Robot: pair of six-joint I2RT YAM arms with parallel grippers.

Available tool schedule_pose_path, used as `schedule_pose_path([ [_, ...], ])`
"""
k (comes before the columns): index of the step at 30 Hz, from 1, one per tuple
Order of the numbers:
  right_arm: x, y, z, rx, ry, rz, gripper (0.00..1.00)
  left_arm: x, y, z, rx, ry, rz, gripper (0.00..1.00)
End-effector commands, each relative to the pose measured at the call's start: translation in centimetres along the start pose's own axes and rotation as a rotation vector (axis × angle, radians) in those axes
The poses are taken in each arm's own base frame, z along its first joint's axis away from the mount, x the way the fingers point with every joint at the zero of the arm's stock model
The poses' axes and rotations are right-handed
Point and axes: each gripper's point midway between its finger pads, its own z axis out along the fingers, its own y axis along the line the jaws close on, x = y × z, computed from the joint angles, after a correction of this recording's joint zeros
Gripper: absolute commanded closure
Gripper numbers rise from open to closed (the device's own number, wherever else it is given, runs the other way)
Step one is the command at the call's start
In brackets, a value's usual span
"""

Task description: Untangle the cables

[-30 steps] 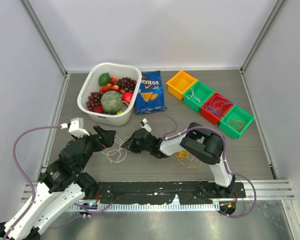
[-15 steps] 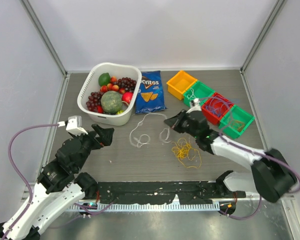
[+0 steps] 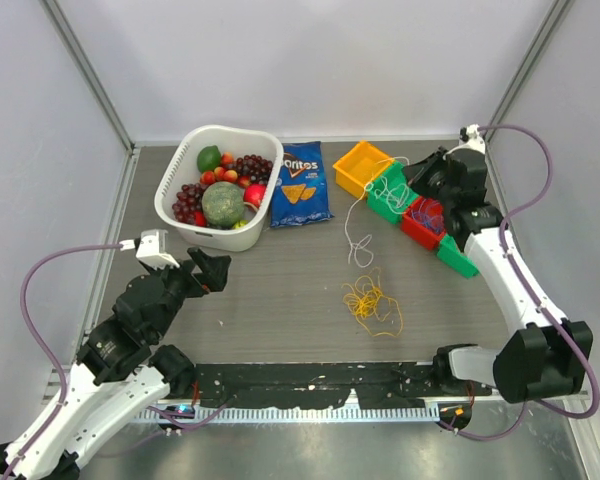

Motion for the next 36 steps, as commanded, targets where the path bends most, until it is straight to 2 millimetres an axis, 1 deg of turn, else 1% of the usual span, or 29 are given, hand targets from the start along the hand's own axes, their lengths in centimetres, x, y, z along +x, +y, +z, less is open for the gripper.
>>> schedule_pose_path([
  [1, -5.1, 2.1, -0.4, -0.051, -0.075, -0.029, 0.99, -1.9, -0.8, -0.4, 0.036, -0.064, -0.009, 0.04],
  [2, -6.5, 2.8, -0.7, -0.061, -0.109, -0.033, 0.99, -1.9, -0.8, -0.4, 0.037, -0.063, -0.007, 0.04],
  [3, -7.3, 3.1, -0.9, -0.065, -0.125, -0.038, 0.99, -1.8, -0.9, -0.4, 0.041, -0.061, -0.009, 0.04],
  [4, -8.6, 3.9, -1.4, -0.074, -0.152, -0.037, 0.99, -1.9, -0.9, -0.4, 0.044, -0.063, -0.008, 0.04],
  [5, -9.3, 4.0, -1.6, -0.072, -0.168, -0.037, 0.99, -1.8, -1.0, -0.4, 0.046, -0.060, -0.009, 0.04],
  [6, -10.7, 4.6, -2.1, -0.078, -0.196, -0.037, 0.99, -1.7, -1.1, -0.3, 0.050, -0.057, -0.009, 0.04],
  [7, -11.4, 4.7, -2.5, -0.077, -0.212, -0.035, 0.99, -1.7, -1.2, -0.2, 0.054, -0.055, -0.010, 0.04],
  [8, -12.8, 5.4, -3.2, -0.085, -0.244, -0.037, 0.99, -1.6, -1.2, -0.2, 0.055, -0.054, -0.012, 0.04],
  [10, -14.7, 6.2, -4.1, -0.090, -0.292, -0.034, 0.99, -1.5, -1.3, -0.1, 0.061, -0.049, -0.011, 0.04],
  [11, -15.3, 6.3, -4.4, -0.087, -0.307, -0.025, 0.99, -1.5, -1.4, -0.1, 0.065, -0.049, -0.011, 0.04],
  [13, -17.3, 7.6, -5.3, -0.112, -0.350, -0.018, 0.99, -1.5, -1.5, -0.2, 0.069, -0.046, -0.011, 0.04],
  [14, -17.8, 7.8, -5.6, -0.113, -0.361, -0.017, 0.99, -1.5, -1.4, -0.2, 0.067, -0.047, -0.010, 0.04],
  [15, -18.9, 8.3, -5.9, -0.115, -0.384, -0.017, 0.99, -1.4, -1.4, -0.2, 0.066, -0.046, -0.009, 0.04],
  [16, -19.4, 8.3, -6.0, -0.107, -0.397, -0.012, 0.99, -1.4, -1.4, -0.2, 0.069, -0.046, -0.011, 0.03],
  [17, -20.5, 8.7, -6.5, -0.111, -0.421, -0.012, 0.99, -1.4, -1.5, -0.2, 0.073, -0.045, -0.012, 0.02],
  [18, -21.0, 9.0, -6.7, -0.117, -0.434, -0.005, 0.99, -1.4, -1.4, -0.2, 0.071, -0.045, -0.010, 0.01],
  [19, -21.8, 9.8, -7.1, -0.131, -0.447, -0.002, 0.99, -1.3, -1.5, -0.2, 0.073, -0.042, -0.010, 0.00],
  [20, -23.1, 9.3, -7.4, -0.117, -0.473, 0.009, 0.99, -1.3, -1.6, -0.2, 0.076, -0.040, -0.009, 0.00],
  [21, -24.0, 9.8, -7.8, -0.128, -0.489, 0.017, 1.00, -1.2, -1.6, -0.2, 0.078, -0.039, -0.009, 0.01],
  [22, -24.4, 10.2, -7.6, -0.143, -0.488, 0.029, 0.99, -1.2, -1.6, -0.2, 0.079, -0.038, -0.007, 0.00],
  [23, -25.2, 11.1, -8.2, -0.165, -0.508, 0.029, 0.99, -1.2, -1.6, -0.1, 0.079, -0.037, -0.007, 0.00],
  [24, -25.6, 11.5, -8.2, -0.179, -0.508, 0.036, 0.99, -1.2, -1.6, -0.1, 0.078, -0.036, -0.004, 0.01],
  [25, -26.4, 12.4, -9.0, -0.199, -0.527, 0.036, 0.99, -1.2, -1.7, 0.0, 0.079, -0.034, -0.004, 0.00],
  [27, -27.4, 13.1, -9.5, -0.207, -0.546, 0.029, 0.99, -1.2, -1.7, 0.0, 0.079, -0.032, -0.003, 0.00],
  [28, -27.6, 12.9, -9.2, -0.193, -0.553, 0.024, 0.99, -1.2, -1.8, 0.0, 0.082, -0.030, -0.001, 0.00],
  [29, -28.2, 13.1, -9.6, -0.190, -0.569, 0.011, 0.99, -1.2, -1.8, 0.0, 0.082, -0.030, 0.000, 0.00],
  [30, -28.5, 13.0, -9.5, -0.182, -0.577, 0.006, 0.99, -1.2, -1.9, -0.1, 0.087, -0.030, -0.001, 0.00],
  [31, -29.0, 12.4, -9.6, -0.148, -0.606, 0.002, 0.99, -1.2, -1.9, -0.1, 0.089, -0.031, 0.000, 0.00],
  [36, -28.5, 10.6, -6.1, -0.110, -0.578, -0.005, 0.99, -1.0, -2.1, 0.0, 0.099, -0.023, 0.003, 0.01],
])
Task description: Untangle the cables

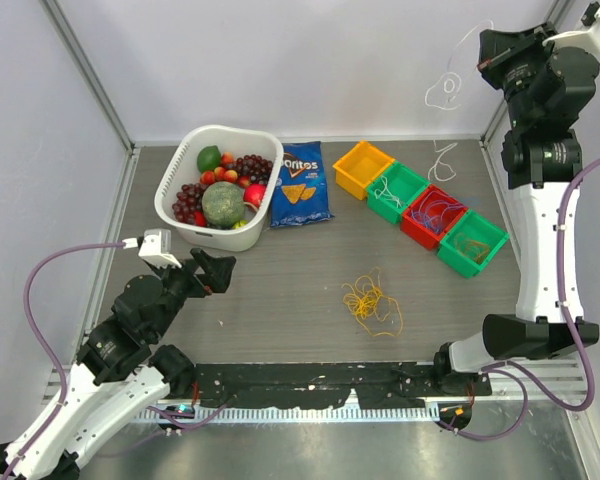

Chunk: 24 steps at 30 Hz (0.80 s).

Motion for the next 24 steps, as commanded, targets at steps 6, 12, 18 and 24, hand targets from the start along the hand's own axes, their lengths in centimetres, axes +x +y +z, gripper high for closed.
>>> schedule_pose_path([
  [6, 2.4, -3.6, 2.7, 0.067, -0.001, -0.031, 1.00, -0.9, -0.7, 0.2, 0.026, -0.029, 0.009, 0.00],
  [12, 3.5, -4.1, 2.3, 0.064, 0.021, -0.013, 0.99, -0.8, -1.0, 0.5, 0.034, -0.021, 0.011, 0.00],
  [18, 6.2, -4.6, 1.6, 0.033, 0.076, 0.050, 0.99, -0.5, -1.1, 0.8, 0.036, -0.011, 0.011, 0.00],
  [24, 7.9, -5.0, 1.2, 0.028, 0.125, 0.084, 0.99, -0.4, -1.0, 0.8, 0.033, -0.008, 0.013, 0.00],
])
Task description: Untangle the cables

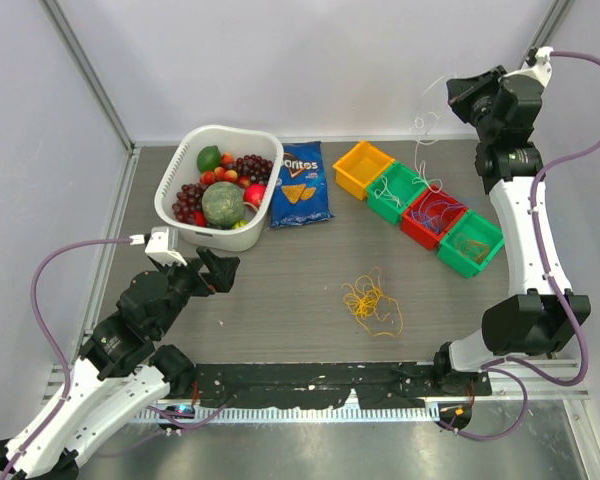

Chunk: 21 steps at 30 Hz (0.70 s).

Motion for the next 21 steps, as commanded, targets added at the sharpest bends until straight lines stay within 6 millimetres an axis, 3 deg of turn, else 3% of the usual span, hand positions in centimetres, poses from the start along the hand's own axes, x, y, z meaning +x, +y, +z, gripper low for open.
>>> schedule_pose_path([
  [1, -2.1, 3.1, -2.1, -0.115, -0.054, 0.043, 0.99, -1.2, -0.7, 0.2, 0.027, -0.043, -0.012, 0.00],
  [6, 0.2, 3.0, -3.3, -0.165, 0.001, 0.087, 0.99, -1.1, -0.9, 0.3, 0.034, -0.039, -0.013, 0.00],
  [13, 1.6, 5.9, -4.8, -0.304, 0.117, 0.144, 0.99, -1.1, -0.8, 0.2, 0.031, -0.041, -0.012, 0.00],
  [16, 3.2, 7.5, -5.9, -0.427, 0.200, 0.187, 0.99, -1.1, -0.7, 0.1, 0.031, -0.046, -0.017, 0.00],
  [18, 4.4, 7.7, -6.1, -0.465, 0.256, 0.205, 0.99, -1.2, -0.7, 0.0, 0.032, -0.049, -0.018, 0.00],
  [21, 6.3, 6.2, -5.9, -0.416, 0.311, 0.209, 0.99, -1.2, -0.7, -0.1, 0.033, -0.045, -0.014, 0.00],
])
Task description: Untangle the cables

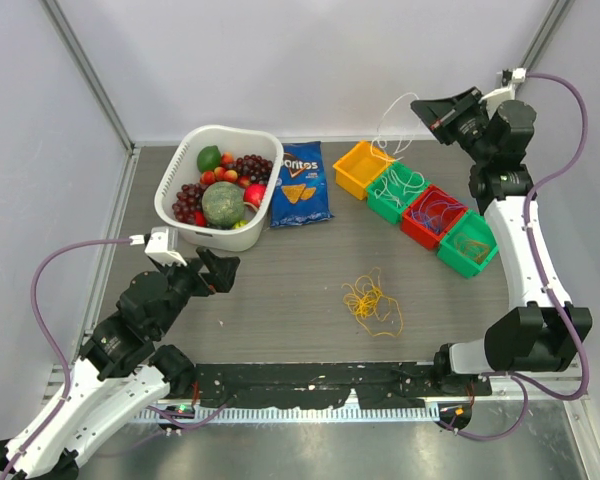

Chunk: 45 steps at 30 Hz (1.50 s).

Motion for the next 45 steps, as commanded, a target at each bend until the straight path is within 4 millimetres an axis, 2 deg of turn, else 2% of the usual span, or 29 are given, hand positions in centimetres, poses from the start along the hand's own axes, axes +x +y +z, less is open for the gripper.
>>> schedule_pose_path([
  [1, 1.4, 1.5, -1.2, -0.080, 0.068, 0.001, 0.99, -1.1, -0.7, -0.1, 0.029, -0.042, -0.011, 0.00],
  [4, 2.2, -0.4, -1.7, -0.012, 0.059, -0.004, 0.99, -1.2, -0.6, -0.2, 0.025, -0.043, -0.011, 0.01],
  [7, 1.9, -1.1, -2.7, 0.043, 0.028, -0.038, 0.99, -1.1, -0.5, -0.3, 0.026, -0.042, -0.009, 0.00],
  [13, -0.5, -6.6, -4.1, 0.333, -0.084, -0.226, 0.99, -1.0, -0.8, 0.0, 0.035, -0.038, -0.014, 0.00],
  [15, -1.0, -8.6, -3.9, 0.400, -0.115, -0.276, 0.99, -0.8, -0.8, 0.1, 0.036, -0.031, -0.014, 0.01],
  [20, -0.2, -12.8, -2.0, 0.476, -0.096, -0.310, 0.99, -0.7, -0.9, 0.3, 0.035, -0.025, -0.013, 0.00],
  [21, -0.6, -13.5, -2.0, 0.514, -0.116, -0.314, 0.99, -0.6, -0.8, 0.3, 0.034, -0.022, -0.011, 0.00],
  [24, 0.9, -15.7, -1.0, 0.587, -0.085, -0.313, 0.99, -0.7, -0.7, 0.2, 0.027, -0.026, -0.011, 0.01],
  [25, 0.7, -16.6, -1.1, 0.628, -0.098, -0.310, 0.99, -0.6, -0.7, 0.3, 0.027, -0.025, -0.011, 0.00],
  [26, 2.6, -16.6, -0.1, 0.630, -0.061, -0.311, 0.99, -0.7, -0.7, 0.3, 0.028, -0.027, -0.012, 0.00],
  [27, 2.5, -17.2, -0.1, 0.670, -0.078, -0.316, 0.99, -0.7, -0.8, 0.4, 0.029, -0.027, -0.013, 0.01],
  [29, 4.2, -18.4, 0.8, 0.720, -0.065, -0.318, 0.99, -0.6, -0.9, 0.6, 0.033, -0.021, -0.013, 0.00],
  [32, 5.4, -19.7, 2.1, 0.727, -0.077, -0.292, 0.99, -0.3, -0.9, 0.7, 0.032, -0.010, -0.011, 0.00],
  [35, 7.0, -21.8, 2.7, 0.784, -0.059, -0.282, 0.99, -0.4, -0.7, 0.5, 0.025, -0.014, -0.010, 0.01],
  [42, 8.1, -26.7, 0.8, 0.951, -0.149, -0.338, 0.99, -0.7, -0.5, 0.1, 0.020, -0.029, -0.012, 0.00],
  [45, 8.6, -28.0, 0.3, 0.979, -0.155, -0.377, 0.99, -0.5, -0.5, 0.3, 0.018, -0.020, -0.007, 0.00],
])
